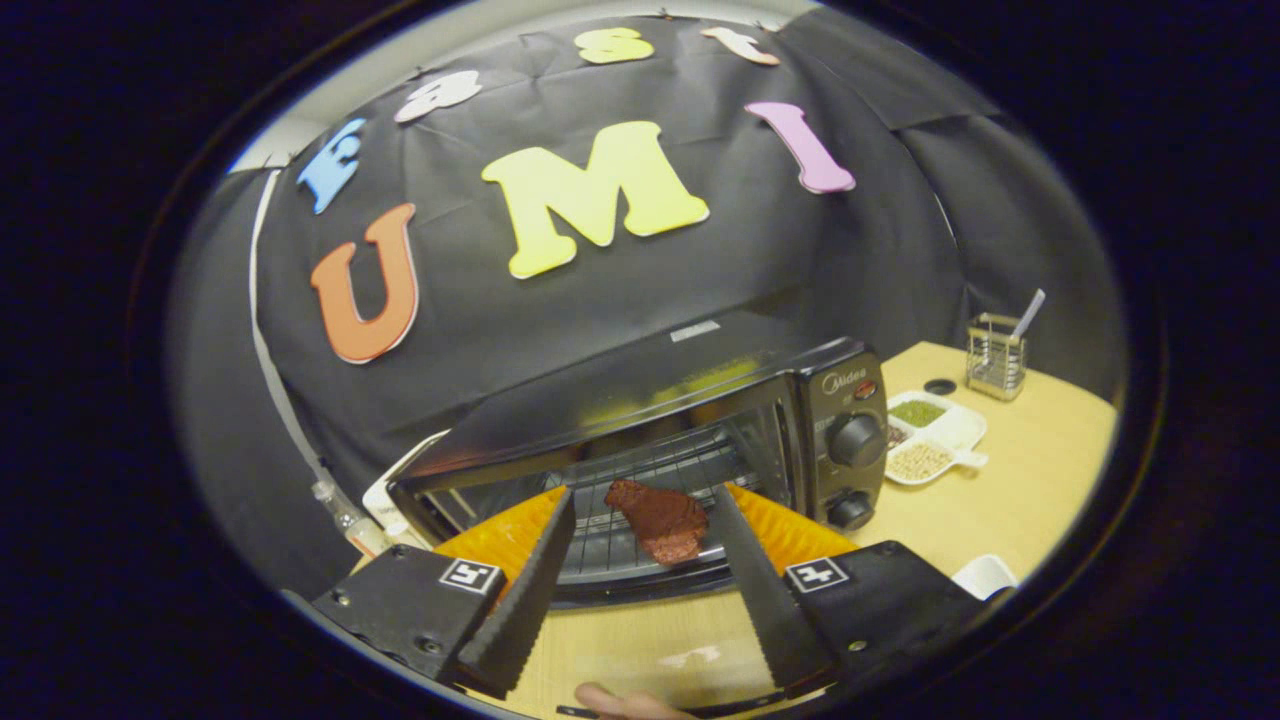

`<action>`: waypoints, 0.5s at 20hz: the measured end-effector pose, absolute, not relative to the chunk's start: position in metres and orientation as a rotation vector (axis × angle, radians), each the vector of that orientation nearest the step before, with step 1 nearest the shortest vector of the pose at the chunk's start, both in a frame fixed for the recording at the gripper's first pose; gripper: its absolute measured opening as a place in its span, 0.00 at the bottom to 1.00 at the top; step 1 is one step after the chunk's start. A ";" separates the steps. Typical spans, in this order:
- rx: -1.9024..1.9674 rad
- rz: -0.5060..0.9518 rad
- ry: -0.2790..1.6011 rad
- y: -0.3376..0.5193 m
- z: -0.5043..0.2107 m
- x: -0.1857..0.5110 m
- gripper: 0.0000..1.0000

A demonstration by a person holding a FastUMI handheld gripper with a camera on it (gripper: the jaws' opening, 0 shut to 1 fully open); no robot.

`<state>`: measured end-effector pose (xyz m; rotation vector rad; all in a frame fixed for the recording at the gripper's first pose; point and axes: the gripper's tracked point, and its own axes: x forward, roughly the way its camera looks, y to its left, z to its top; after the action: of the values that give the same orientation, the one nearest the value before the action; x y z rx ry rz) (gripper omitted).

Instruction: Open the toaster oven, put the food inside, and close the toaster oven door.

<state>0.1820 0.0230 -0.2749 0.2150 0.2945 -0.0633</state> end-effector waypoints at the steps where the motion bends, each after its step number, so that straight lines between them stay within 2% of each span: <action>1: 0.171 -0.061 0.298 0.024 -0.272 0.169 0.97; 6: 0.008 -0.064 0.323 0.026 -0.261 0.103 1.00; 10: -0.131 -0.065 0.385 0.026 -0.291 0.054 1.00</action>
<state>0.0537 0.0265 -0.2908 -0.1313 0.3850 -0.0651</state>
